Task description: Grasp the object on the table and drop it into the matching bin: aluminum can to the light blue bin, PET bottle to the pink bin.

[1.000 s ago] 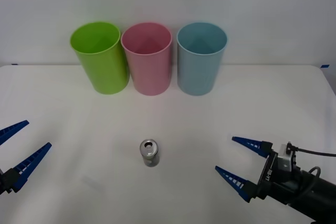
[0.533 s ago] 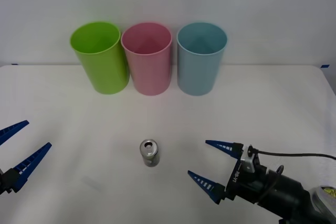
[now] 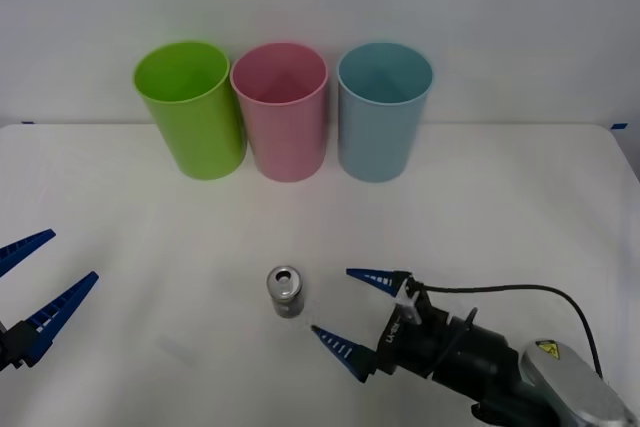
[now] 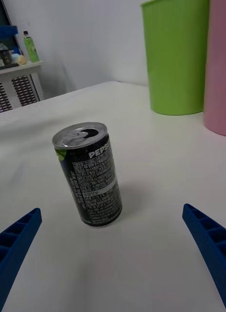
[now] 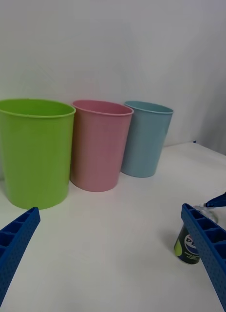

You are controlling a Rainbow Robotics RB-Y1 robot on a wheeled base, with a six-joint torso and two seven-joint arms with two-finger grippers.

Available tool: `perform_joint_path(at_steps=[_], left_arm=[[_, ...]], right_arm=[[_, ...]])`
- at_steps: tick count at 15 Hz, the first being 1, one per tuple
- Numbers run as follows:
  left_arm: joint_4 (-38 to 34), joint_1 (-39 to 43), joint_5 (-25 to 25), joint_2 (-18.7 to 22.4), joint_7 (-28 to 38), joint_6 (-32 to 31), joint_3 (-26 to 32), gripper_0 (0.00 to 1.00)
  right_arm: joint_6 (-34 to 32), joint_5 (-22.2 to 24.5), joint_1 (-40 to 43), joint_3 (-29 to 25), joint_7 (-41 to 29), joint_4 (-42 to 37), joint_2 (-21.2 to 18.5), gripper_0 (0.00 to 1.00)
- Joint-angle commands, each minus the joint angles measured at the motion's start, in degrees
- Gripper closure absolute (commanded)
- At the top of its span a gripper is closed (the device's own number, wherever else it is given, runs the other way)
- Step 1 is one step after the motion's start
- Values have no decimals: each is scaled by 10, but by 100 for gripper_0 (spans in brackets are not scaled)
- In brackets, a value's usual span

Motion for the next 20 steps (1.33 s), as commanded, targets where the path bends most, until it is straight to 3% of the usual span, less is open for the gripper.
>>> perform_joint_path(at_steps=[1,9,20], left_arm=[[0,0,0,0,0,0,0,0],[0,0,0,0,0,0,0,0],[0,0,0,0,0,0,0,0]], right_arm=[[13,23,-11,3,8,12,24,0],[51,40,-60,25,26,71,76,0],[87,39,-65,49,31,71,84,0]])
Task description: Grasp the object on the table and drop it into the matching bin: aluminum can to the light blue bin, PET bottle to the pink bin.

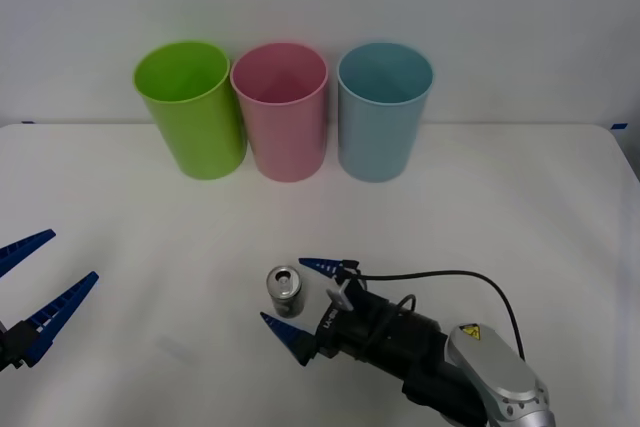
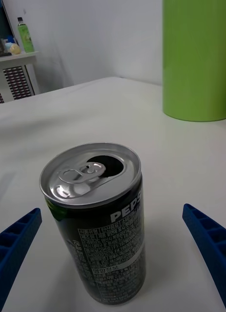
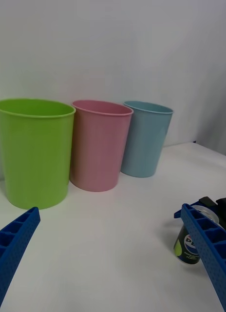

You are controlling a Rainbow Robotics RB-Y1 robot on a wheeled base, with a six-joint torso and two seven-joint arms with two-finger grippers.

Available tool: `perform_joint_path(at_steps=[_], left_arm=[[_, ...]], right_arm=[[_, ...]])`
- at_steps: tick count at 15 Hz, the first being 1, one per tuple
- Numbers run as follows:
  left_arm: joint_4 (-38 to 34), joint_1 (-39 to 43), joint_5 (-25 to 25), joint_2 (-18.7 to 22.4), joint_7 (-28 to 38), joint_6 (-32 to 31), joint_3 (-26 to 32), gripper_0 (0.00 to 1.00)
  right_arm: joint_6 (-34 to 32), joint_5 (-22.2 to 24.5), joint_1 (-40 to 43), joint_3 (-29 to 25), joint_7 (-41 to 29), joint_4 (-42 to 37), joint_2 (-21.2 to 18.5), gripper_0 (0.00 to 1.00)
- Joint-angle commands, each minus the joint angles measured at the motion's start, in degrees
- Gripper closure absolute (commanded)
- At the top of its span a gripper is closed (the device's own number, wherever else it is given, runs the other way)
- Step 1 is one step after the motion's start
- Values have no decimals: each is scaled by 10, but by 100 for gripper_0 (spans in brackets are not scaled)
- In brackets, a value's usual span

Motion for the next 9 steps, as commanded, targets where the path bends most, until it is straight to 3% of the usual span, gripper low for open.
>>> perform_joint_path(at_steps=[1,3,4,9], left_arm=[[0,0,0,0,0,0,0,0],[0,0,0,0,0,0,0,0],[0,0,0,0,0,0,0,0],[0,0,0,0,0,0,0,0]], right_arm=[[1,-1,-1,0,2,0,0,0],[0,-5,0,1,2,0,0,76],[0,-7,0,2,6,0,0,100],[0,-11,-1,3,15,0,0,100]])
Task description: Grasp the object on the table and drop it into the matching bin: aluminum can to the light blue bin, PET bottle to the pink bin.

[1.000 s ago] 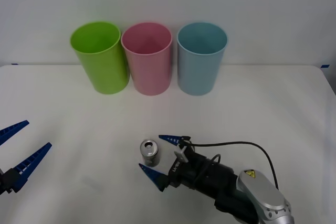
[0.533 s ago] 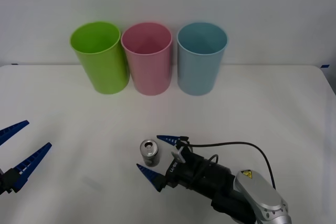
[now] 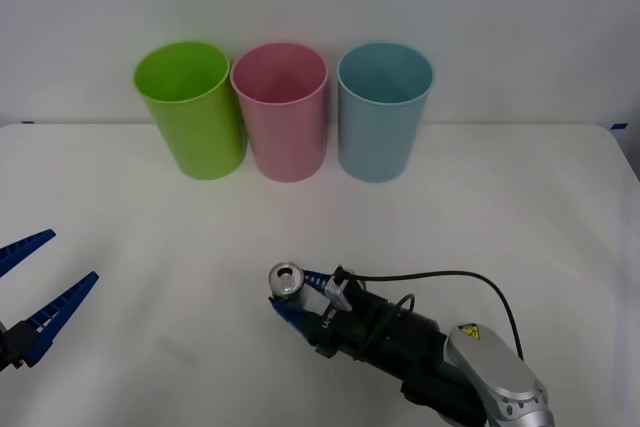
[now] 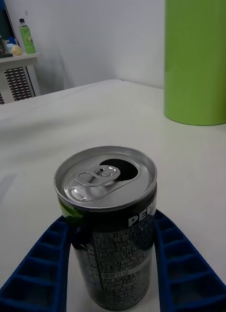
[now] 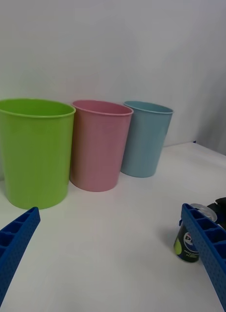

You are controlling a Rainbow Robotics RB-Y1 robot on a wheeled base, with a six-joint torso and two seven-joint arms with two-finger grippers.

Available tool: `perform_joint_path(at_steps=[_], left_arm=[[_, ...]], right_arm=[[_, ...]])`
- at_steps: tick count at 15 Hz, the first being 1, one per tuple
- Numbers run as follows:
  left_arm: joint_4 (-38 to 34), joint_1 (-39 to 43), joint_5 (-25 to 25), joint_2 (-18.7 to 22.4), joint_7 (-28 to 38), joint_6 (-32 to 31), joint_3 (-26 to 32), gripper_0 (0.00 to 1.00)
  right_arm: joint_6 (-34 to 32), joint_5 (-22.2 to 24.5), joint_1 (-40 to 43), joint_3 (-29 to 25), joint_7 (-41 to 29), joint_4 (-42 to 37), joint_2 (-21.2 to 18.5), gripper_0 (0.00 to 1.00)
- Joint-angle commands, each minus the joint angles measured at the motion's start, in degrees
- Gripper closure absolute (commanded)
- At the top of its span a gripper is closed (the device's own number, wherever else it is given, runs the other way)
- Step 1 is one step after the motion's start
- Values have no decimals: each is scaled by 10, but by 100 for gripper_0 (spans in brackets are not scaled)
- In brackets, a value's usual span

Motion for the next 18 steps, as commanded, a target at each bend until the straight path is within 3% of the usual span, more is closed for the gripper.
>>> perform_joint_path(at_steps=[1,8,14,18], left_arm=[[0,0,0,0,0,0,0,0],[0,0,0,0,0,0,0,0],[0,0,0,0,0,0,0,0],[0,0,0,0,0,0,0,0]], right_arm=[[0,-3,0,0,2,-1,0,100],[-1,-25,11,-3,13,-26,-18,100],[18,-83,91,-9,8,-162,-98,100],[17,-118,158,-62,1,-245,-131,100]])
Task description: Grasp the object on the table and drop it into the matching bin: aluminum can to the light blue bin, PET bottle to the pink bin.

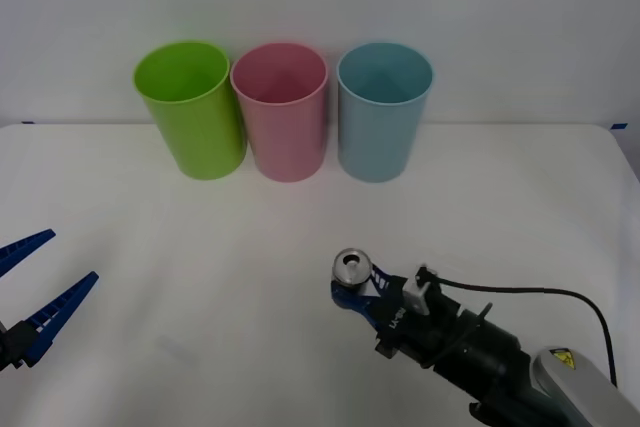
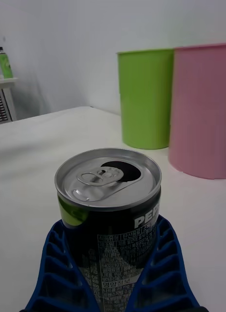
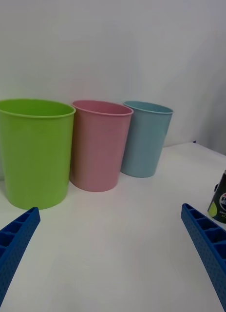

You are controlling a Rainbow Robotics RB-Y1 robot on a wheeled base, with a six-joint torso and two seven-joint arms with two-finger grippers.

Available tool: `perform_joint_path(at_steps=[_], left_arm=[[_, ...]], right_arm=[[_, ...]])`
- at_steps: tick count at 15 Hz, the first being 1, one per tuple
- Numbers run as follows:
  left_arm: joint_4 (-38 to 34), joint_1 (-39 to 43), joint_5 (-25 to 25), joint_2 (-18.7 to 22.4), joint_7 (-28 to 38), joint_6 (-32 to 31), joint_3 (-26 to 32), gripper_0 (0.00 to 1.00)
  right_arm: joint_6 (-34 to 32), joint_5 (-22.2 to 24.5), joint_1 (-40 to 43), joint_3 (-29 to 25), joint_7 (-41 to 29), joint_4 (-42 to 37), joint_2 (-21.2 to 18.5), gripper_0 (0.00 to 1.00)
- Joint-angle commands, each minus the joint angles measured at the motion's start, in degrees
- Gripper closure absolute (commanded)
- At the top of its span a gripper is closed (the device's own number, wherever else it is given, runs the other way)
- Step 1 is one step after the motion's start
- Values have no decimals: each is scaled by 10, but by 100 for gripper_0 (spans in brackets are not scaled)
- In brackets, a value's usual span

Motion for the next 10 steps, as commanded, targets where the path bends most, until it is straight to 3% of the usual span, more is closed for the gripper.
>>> perform_joint_path(at_steps=[1,5,10], left_arm=[[0,0,0,0,0,0,0,0],[0,0,0,0,0,0,0,0],[0,0,0,0,0,0,0,0]], right_arm=[[-3,-26,42,-44,-5,-49,-14,100],[-6,-72,89,-124,-20,-96,-14,100],[-6,-80,104,-217,-63,-146,-19,100]])
